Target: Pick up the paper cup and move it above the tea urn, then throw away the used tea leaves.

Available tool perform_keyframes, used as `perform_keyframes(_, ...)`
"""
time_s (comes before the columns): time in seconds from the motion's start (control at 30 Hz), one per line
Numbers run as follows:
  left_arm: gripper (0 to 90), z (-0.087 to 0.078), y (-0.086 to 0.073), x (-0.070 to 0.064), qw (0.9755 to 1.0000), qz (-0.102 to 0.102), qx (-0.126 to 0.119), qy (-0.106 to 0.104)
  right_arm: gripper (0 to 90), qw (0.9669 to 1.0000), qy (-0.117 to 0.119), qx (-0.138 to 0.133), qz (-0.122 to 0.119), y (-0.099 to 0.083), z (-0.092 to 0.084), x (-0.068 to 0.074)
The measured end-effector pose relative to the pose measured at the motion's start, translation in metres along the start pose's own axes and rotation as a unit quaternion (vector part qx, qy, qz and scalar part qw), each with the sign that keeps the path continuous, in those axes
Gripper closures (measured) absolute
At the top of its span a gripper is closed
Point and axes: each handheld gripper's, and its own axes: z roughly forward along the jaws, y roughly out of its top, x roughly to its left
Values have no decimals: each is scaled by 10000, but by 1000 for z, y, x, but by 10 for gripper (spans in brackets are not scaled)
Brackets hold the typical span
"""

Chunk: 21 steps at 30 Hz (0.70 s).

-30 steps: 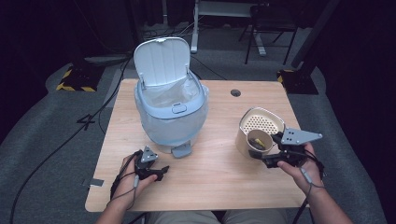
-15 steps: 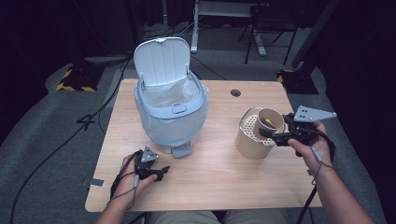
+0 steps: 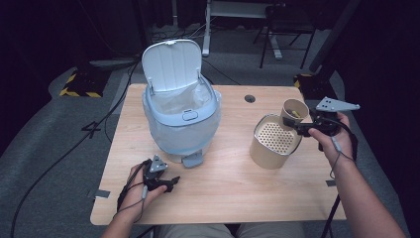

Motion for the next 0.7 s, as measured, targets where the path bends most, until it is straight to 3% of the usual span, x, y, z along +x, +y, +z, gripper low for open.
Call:
perform_keyframes(0.2,269,0,0,0,10000,1,2,1,299,9999,-113,-45,106,-7,4,-11)
perform_keyframes(0.27,270,0,0,0,10000,16,5,31,299,9999,-115,-45,33,-8,4,-11)
perform_keyframes(0.37,270,0,0,0,10000,3,18,15,299,9994,-217,21,-270,-8,2,-9)
perform_keyframes(0.5,270,0,0,0,10000,2,17,16,301,9959,-412,196,-778,-6,1,-6)
perform_keyframes(0.53,270,0,0,0,10000,4,16,16,302,9941,-476,228,-953,-6,1,-5)
perform_keyframes(0.57,270,0,0,0,10000,3,16,16,304,9889,-609,323,-1316,-4,1,-3)
perform_keyframes(0.6,270,0,0,0,10000,6,15,15,304,9889,-609,323,-1316,-4,1,-3)
perform_keyframes(0.63,270,0,0,0,10000,2,14,15,305,9852,-670,369,-1535,-3,1,-1)
perform_keyframes(0.7,270,0,0,-1,10000,-2,21,12,305,9740,-846,489,-2045,0,2,3)
